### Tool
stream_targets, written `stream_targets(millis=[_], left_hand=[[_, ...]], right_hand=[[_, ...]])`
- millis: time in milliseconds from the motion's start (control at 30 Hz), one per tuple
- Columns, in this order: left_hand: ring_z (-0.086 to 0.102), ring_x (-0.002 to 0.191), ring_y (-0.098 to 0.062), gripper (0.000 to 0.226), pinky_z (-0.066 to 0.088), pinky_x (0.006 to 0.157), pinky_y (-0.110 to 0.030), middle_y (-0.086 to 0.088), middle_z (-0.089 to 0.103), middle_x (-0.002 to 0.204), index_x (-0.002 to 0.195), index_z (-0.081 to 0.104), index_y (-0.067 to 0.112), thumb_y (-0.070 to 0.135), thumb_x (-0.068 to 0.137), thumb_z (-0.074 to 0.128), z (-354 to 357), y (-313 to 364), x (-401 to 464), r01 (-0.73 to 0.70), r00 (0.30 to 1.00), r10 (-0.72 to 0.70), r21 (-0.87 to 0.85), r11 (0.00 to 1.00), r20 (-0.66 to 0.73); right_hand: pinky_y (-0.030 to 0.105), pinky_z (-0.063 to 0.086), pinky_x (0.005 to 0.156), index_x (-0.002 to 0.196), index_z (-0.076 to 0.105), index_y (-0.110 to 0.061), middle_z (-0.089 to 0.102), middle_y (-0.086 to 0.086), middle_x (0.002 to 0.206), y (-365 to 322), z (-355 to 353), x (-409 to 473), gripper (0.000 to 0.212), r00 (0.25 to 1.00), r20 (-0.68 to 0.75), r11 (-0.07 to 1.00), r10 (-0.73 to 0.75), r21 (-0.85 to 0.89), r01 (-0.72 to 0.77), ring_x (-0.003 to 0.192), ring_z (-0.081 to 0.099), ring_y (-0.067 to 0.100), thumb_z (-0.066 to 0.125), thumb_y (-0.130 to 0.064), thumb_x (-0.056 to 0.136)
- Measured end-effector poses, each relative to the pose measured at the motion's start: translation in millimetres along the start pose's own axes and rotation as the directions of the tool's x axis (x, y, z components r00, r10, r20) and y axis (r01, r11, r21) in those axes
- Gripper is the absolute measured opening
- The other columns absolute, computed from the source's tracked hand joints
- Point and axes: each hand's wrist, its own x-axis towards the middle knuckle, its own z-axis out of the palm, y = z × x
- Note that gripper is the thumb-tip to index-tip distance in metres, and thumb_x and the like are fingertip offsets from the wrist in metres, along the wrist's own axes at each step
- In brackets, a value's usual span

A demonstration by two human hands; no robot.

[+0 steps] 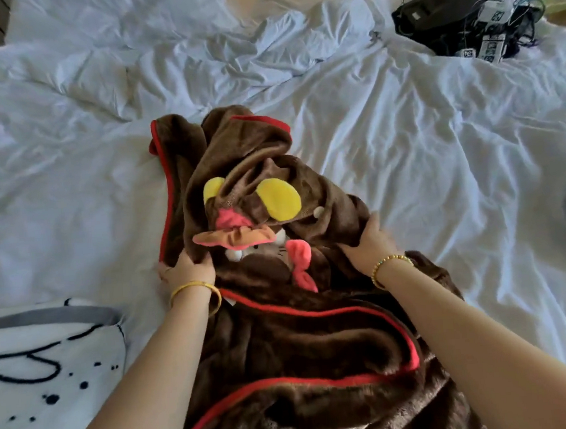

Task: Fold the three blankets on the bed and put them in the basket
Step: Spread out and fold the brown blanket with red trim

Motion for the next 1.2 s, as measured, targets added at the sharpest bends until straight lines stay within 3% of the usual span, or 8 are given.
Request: stream_targets(millis=[267, 500, 600, 733, 900, 1033, 1100, 1200], left_hand=[[0.044, 0.127, -0.035, 0.049, 0.034, 0.105, -0.036, -0.021, 0.044, 0.14, 0.141, 0.035, 0.006, 0.008, 0.092, 0.044, 25, 0, -25, -0.343, 0.914, 0.263, 0.238, 0.909, 0.31], [0.037, 0.133, -0.026, 0.042, 0.026, 0.112, -0.034, -0.013, 0.037, 0.147, 0.141, 0.037, 0.01, 0.019, 0.1, 0.033, 52, -28, -120, -0.763, 0.432, 0.127, 0.287, 0.579, 0.893], [0.041, 0.13, -0.026, 0.046, 0.032, 0.107, -0.03, -0.009, 0.041, 0.144, 0.142, 0.036, 0.017, 0.028, 0.098, 0.038, 37, -38, -127, -0.616, 0.517, 0.147, 0.247, 0.749, 0.843], [0.054, 0.117, -0.024, 0.045, 0.042, 0.102, -0.035, -0.007, 0.057, 0.128, 0.128, 0.052, 0.019, 0.04, 0.089, 0.052, 13, -35, -105, -0.191, 0.639, 0.159, -0.045, 0.981, 0.752], [0.058, 0.078, -0.022, 0.031, 0.052, 0.072, -0.032, -0.009, 0.061, 0.088, 0.091, 0.061, 0.016, 0.027, 0.096, 0.032, 1, -7, -71, 0.216, 0.884, 0.036, -0.475, 0.853, 0.467], [0.055, 0.11, -0.027, 0.05, 0.042, 0.102, -0.043, -0.007, 0.06, 0.116, 0.117, 0.059, 0.015, 0.049, 0.095, 0.029, 1, 7, -58, 0.094, 0.902, 0.105, -0.43, 0.898, 0.418], [0.064, 0.096, -0.026, 0.055, 0.05, 0.089, -0.038, -0.009, 0.069, 0.101, 0.104, 0.065, 0.014, 0.05, 0.097, 0.024, 3, 6, -47, 0.198, 0.877, 0.079, -0.506, 0.839, 0.474], [0.07, 0.062, -0.02, 0.055, 0.055, 0.061, -0.029, -0.006, 0.073, 0.07, 0.084, 0.071, 0.018, 0.059, 0.091, 0.036, 7, -4, -42, 0.333, 0.799, 0.081, -0.552, 0.764, 0.595]], right_hand=[[0.044, 0.044, 0.098, 0.131, 0.044, -0.016, 0.057, 0.014, 0.126, 26, -4, -23, 0.046, 0.985, 0.174, 0.95, 0.003, -0.309, 0.051, 0.115, 0.054, 0.032, 0.047, -0.034, 0.088], [0.028, 0.019, 0.112, 0.149, 0.004, -0.01, 0.016, 0.01, 0.155, 50, -48, -68, 0.053, 0.842, 0.384, 0.7, 0.378, -0.714, 0.011, 0.141, 0.023, 0.023, 0.027, -0.019, 0.102], [0.032, 0.025, 0.113, 0.148, 0.015, -0.017, 0.025, 0.012, 0.151, 49, -42, -74, 0.054, 0.867, 0.291, 0.697, 0.404, -0.712, -0.085, 0.139, 0.027, 0.026, 0.035, -0.026, 0.099], [0.042, 0.028, 0.11, 0.141, 0.026, -0.011, 0.026, 0.011, 0.146, 16, -40, -62, 0.059, 0.993, 0.095, 0.907, -0.068, -0.409, 0.101, 0.135, 0.027, 0.03, 0.049, -0.02, 0.087], [0.039, 0.029, 0.11, 0.14, 0.036, -0.016, 0.045, 0.007, 0.139, -52, -30, -47, 0.048, 0.894, -0.051, 0.895, -0.446, -0.021, 0.445, 0.131, 0.037, 0.025, 0.045, -0.025, 0.093], [0.033, 0.04, 0.093, 0.109, 0.061, -0.016, 0.06, 0.001, 0.096, -76, -13, -48, 0.042, 0.855, 0.27, 0.85, -0.443, -0.178, 0.496, 0.095, 0.056, 0.022, 0.048, -0.051, 0.089], [0.029, 0.046, 0.083, 0.108, 0.065, -0.018, 0.063, 0.004, 0.091, -77, -4, -50, 0.025, 0.786, 0.404, 0.834, -0.469, -0.091, 0.544, 0.087, 0.059, 0.021, 0.049, -0.026, 0.091], [0.027, 0.049, 0.068, 0.122, 0.058, -0.038, 0.065, 0.006, 0.088, -73, -2, -55, 0.055, 0.71, 0.521, 0.849, -0.473, 0.054, 0.526, 0.069, 0.055, 0.014, 0.04, -0.002, 0.085]])
